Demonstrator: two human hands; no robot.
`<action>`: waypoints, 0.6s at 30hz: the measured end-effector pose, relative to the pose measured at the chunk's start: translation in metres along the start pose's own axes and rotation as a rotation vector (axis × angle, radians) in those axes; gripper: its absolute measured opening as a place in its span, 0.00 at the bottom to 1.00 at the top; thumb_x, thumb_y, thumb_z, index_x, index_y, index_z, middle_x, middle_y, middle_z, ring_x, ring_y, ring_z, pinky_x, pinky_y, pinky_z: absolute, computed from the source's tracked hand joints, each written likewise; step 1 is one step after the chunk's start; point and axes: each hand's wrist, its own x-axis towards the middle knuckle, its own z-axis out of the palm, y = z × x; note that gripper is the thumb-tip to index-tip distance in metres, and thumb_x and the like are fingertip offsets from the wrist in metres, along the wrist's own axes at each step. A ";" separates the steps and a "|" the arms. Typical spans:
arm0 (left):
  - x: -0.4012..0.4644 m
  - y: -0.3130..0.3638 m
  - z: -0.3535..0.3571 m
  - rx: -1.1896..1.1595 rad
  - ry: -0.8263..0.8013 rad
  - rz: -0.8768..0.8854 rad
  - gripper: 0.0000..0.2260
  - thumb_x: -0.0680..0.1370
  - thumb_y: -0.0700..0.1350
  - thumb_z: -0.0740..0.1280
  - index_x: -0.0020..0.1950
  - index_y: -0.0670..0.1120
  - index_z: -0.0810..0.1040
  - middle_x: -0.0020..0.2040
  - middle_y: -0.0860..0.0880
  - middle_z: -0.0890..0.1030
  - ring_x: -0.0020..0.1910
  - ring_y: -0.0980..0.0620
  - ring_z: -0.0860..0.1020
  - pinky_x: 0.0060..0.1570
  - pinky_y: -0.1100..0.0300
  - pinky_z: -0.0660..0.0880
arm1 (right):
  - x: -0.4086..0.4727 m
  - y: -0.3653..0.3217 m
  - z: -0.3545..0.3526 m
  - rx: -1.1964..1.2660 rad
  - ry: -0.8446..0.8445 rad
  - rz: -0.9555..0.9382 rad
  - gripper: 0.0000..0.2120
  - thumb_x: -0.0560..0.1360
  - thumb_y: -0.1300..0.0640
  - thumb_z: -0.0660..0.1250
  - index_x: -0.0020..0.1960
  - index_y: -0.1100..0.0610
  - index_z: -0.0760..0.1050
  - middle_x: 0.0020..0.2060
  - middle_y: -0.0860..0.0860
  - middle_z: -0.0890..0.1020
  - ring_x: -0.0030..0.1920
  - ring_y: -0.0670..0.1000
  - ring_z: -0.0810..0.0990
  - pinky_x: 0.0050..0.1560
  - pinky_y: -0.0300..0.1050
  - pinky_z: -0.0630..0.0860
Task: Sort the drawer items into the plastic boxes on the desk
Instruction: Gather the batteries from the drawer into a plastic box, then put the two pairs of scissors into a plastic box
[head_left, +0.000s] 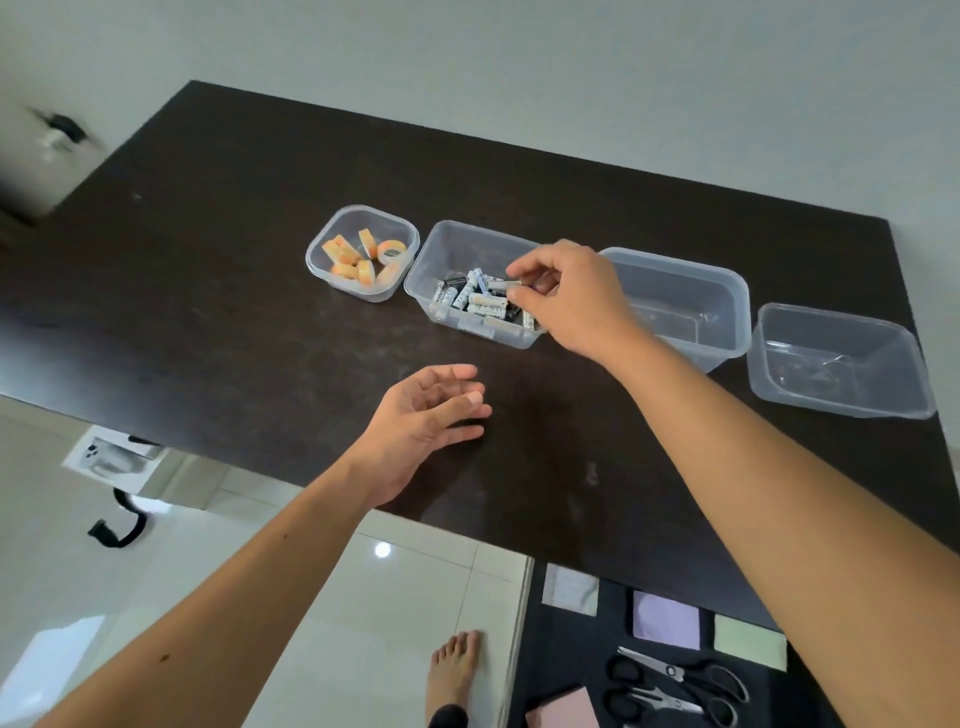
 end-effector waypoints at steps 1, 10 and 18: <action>0.002 -0.001 0.000 0.013 -0.009 -0.001 0.22 0.72 0.43 0.76 0.66 0.43 0.80 0.62 0.36 0.83 0.60 0.39 0.85 0.61 0.42 0.82 | 0.002 0.002 0.002 -0.010 0.007 0.004 0.09 0.77 0.57 0.77 0.57 0.51 0.86 0.50 0.47 0.83 0.44 0.44 0.80 0.49 0.37 0.76; 0.001 -0.027 0.007 0.057 -0.042 0.038 0.21 0.72 0.41 0.78 0.65 0.43 0.80 0.59 0.41 0.85 0.62 0.40 0.84 0.66 0.46 0.79 | -0.059 0.019 -0.025 0.084 0.087 0.020 0.06 0.79 0.59 0.73 0.54 0.51 0.87 0.46 0.44 0.85 0.44 0.44 0.82 0.44 0.31 0.76; -0.031 -0.055 0.071 0.124 -0.220 0.011 0.23 0.73 0.42 0.75 0.68 0.43 0.78 0.64 0.38 0.83 0.63 0.40 0.84 0.66 0.45 0.79 | -0.196 0.062 -0.060 0.120 0.016 0.116 0.07 0.79 0.60 0.74 0.55 0.52 0.86 0.48 0.46 0.85 0.47 0.47 0.82 0.47 0.32 0.77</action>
